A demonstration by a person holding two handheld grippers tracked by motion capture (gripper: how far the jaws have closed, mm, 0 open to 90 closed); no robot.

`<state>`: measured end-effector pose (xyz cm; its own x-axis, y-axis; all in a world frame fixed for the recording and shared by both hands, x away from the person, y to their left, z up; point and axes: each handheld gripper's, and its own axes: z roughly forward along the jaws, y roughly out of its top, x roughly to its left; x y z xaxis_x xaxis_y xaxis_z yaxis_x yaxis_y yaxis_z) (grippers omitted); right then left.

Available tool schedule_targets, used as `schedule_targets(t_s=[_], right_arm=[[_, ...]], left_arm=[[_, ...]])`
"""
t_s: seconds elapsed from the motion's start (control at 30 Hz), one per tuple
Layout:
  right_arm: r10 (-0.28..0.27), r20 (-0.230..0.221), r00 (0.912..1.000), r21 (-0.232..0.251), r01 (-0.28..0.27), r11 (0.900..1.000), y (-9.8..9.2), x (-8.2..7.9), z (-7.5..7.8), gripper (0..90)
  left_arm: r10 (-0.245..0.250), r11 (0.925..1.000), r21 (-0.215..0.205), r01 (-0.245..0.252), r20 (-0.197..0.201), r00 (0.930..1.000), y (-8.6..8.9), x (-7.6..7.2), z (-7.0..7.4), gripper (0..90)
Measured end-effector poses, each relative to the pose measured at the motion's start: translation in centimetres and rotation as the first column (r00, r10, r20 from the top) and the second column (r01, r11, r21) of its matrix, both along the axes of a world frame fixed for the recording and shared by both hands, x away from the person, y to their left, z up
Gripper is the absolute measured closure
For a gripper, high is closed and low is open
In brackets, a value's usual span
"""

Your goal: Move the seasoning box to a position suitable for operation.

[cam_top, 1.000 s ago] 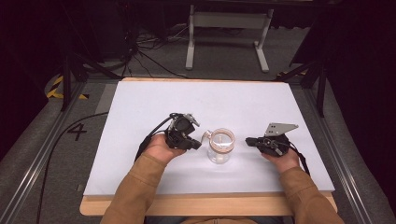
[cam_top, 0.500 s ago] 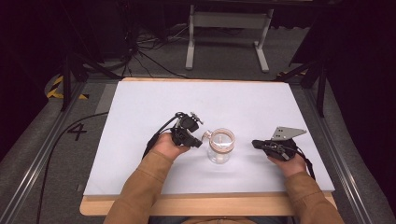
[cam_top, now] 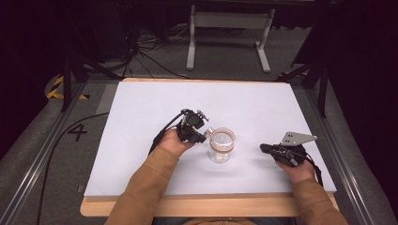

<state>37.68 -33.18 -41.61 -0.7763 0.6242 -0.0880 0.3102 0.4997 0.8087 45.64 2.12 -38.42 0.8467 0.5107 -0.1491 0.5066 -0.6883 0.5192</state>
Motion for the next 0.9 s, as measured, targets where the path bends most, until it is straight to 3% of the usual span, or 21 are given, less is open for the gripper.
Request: schedule_targets(t_s=[0.2,0.3,0.5,0.63,0.7,0.77,0.9], right_arm=[[-0.008,-0.012,0.9999,0.018,0.008,1.000,-0.1,-0.3,0.0,87.5],[-0.003,-0.020,0.9998,0.030,0.004,1.000,0.1,-0.2,0.1,87.8],[0.033,-0.034,0.9989,0.041,-0.032,0.999,2.3,0.3,0.8,88.6],[0.098,-0.040,0.9944,0.013,-0.097,0.995,5.5,1.2,1.4,88.6],[0.116,-0.056,0.9917,0.021,-0.115,0.993,6.7,1.9,1.4,88.1],[0.115,-0.089,0.9894,0.049,-0.111,0.993,7.3,2.6,1.2,88.6],[0.102,-0.122,0.9872,0.029,-0.099,0.995,8.3,4.1,0.2,89.1]], left_arm=[[-0.008,0.9996,-0.027,0.009,0.031,0.9995,-0.1,0.3,-0.4,89.7],[-0.010,0.9994,-0.033,0.011,0.025,0.9997,0.1,0.3,-0.2,89.7],[-0.018,0.9982,-0.057,0.020,0.033,0.9993,1.5,-0.8,0.4,88.7],[0.017,0.9981,-0.061,-0.015,0.043,0.9989,3.4,-2.1,0.6,88.7],[0.045,0.9970,-0.064,-0.042,0.042,0.9981,4.4,-2.6,0.8,88.7],[0.066,0.9950,-0.078,-0.062,0.044,0.9969,5.4,-3.0,0.8,88.3],[0.105,0.9912,-0.085,-0.102,0.036,0.9938,6.8,-3.5,0.7,86.2]])
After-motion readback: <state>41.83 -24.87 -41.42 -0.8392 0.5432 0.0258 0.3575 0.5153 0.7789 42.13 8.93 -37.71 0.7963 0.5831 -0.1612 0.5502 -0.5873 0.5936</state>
